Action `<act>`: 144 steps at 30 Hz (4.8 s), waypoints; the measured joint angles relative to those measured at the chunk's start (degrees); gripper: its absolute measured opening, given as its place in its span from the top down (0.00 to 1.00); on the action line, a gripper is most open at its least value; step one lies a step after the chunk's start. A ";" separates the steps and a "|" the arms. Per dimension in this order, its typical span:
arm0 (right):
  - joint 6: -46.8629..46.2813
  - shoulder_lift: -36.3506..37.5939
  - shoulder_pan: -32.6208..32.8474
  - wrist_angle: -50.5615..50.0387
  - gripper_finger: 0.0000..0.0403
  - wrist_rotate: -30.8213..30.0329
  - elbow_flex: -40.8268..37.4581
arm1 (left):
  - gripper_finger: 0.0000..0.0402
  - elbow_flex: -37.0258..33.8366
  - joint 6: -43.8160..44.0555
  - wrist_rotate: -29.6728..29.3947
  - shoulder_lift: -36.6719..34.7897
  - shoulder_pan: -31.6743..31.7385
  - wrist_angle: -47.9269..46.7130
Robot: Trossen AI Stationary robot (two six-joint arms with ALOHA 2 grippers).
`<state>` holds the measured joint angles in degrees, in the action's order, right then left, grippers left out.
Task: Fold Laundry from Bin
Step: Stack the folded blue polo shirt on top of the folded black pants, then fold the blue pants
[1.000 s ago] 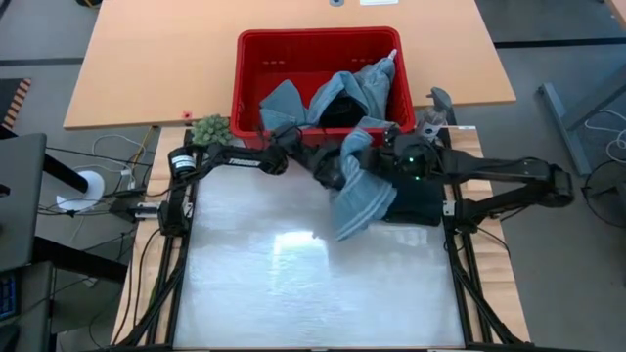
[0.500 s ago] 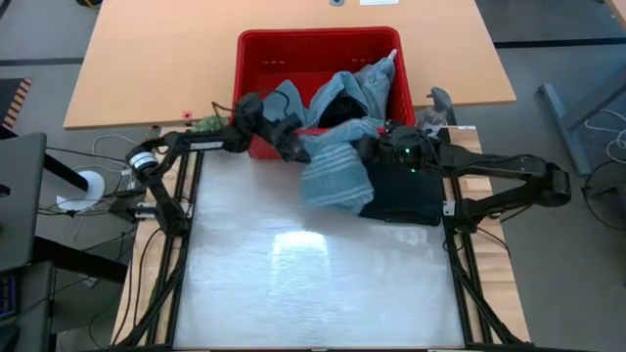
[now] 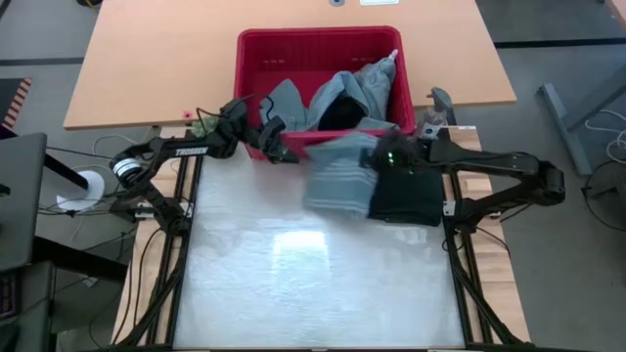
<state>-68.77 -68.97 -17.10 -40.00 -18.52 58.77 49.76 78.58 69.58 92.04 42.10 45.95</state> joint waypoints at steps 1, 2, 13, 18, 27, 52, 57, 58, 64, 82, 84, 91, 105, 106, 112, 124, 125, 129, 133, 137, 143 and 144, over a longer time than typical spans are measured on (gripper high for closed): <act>-1.62 0.97 0.58 -5.18 0.91 -1.34 -0.03 | 0.44 0.00 -0.39 -0.37 -0.30 -0.28 0.02; -2.85 2.21 1.05 -9.12 0.91 -2.23 -0.03 | 0.44 0.02 -0.79 -0.67 -0.50 -0.63 0.26; -11.32 16.37 -0.54 -33.98 0.91 -4.25 0.02 | 0.44 -0.04 -2.53 -4.55 -0.43 -2.50 -0.20; -7.88 15.11 -4.64 -40.65 0.91 -4.31 0.02 | 0.44 -0.05 -3.78 -8.32 -0.40 -3.35 -0.34; 1.78 6.02 -9.43 -47.13 0.79 -5.47 0.02 | 0.44 -0.15 -8.03 -13.51 -0.21 -5.27 -5.09; -0.55 6.55 0.94 -42.25 0.65 -2.72 5.26 | 0.44 -0.07 -10.34 -11.91 -0.27 -6.18 -5.11; -11.81 5.46 6.05 -38.96 0.95 -4.14 -3.65 | 0.44 -0.07 -11.83 -12.87 -0.27 -6.18 -6.29; -12.46 4.92 6.10 -37.56 0.94 -3.99 -5.23 | 0.44 -0.07 -12.02 -12.97 -0.27 -6.18 -6.65; -11.39 1.67 3.67 -32.28 0.95 1.44 -13.00 | 0.44 -0.04 -14.20 -13.37 -0.32 -6.18 -10.68; 5.69 1.57 2.79 -28.75 0.81 -2.97 12.01 | 0.44 7.51 8.69 -6.23 -0.83 -1.51 25.80; 8.70 1.57 2.90 -28.43 0.81 -4.73 16.91 | 0.44 12.42 7.05 -5.28 -1.08 -1.50 24.31; 23.11 1.60 1.68 -28.97 0.80 -9.62 30.26 | 0.44 32.99 -17.84 -9.45 -1.15 -1.43 4.52; 39.33 0.66 -10.17 -34.34 0.70 -10.45 32.82 | 0.44 83.09 -65.82 -33.03 27.19 7.49 -70.83; 39.49 0.66 -10.84 -34.37 0.69 -10.47 32.82 | 0.44 85.49 -66.81 -33.40 29.77 7.79 -71.63; 43.03 0.66 -13.92 -34.58 0.67 -11.65 32.82 | 0.44 78.23 -76.33 -45.45 32.24 7.70 -64.20; 35.96 0.24 -16.44 -32.36 0.67 -11.53 32.82 | 0.44 78.49 -90.25 -55.98 34.65 2.83 -71.64; 35.81 0.14 -16.44 -32.19 0.67 -11.53 32.82 | 0.44 78.49 -91.29 -57.09 34.70 2.01 -71.58; 35.75 -0.47 -16.46 -30.90 0.67 -11.53 32.84 | 0.44 78.53 -92.89 -59.13 37.36 -0.40 -71.28; 35.71 -1.65 -16.42 -30.88 0.67 -11.40 32.84 | 0.44 78.34 -93.88 -62.86 40.84 -1.24 -71.68; 35.63 -3.52 -16.38 -31.08 0.67 -11.11 32.84 | 0.44 78.41 -95.51 -70.56 42.42 -2.38 -71.73; 35.91 -6.68 -16.28 -31.61 0.67 -9.83 32.84 | 0.52 78.36 -97.11 -84.18 45.04 -3.25 -72.31; 36.12 -7.18 -16.26 -31.66 0.67 -9.52 32.84 | 0.58 78.37 -97.34 -84.70 45.04 -2.98 -72.54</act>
<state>-32.66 -76.15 -33.36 -71.66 -28.04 91.61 128.12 -18.76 -15.13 137.08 39.12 -26.58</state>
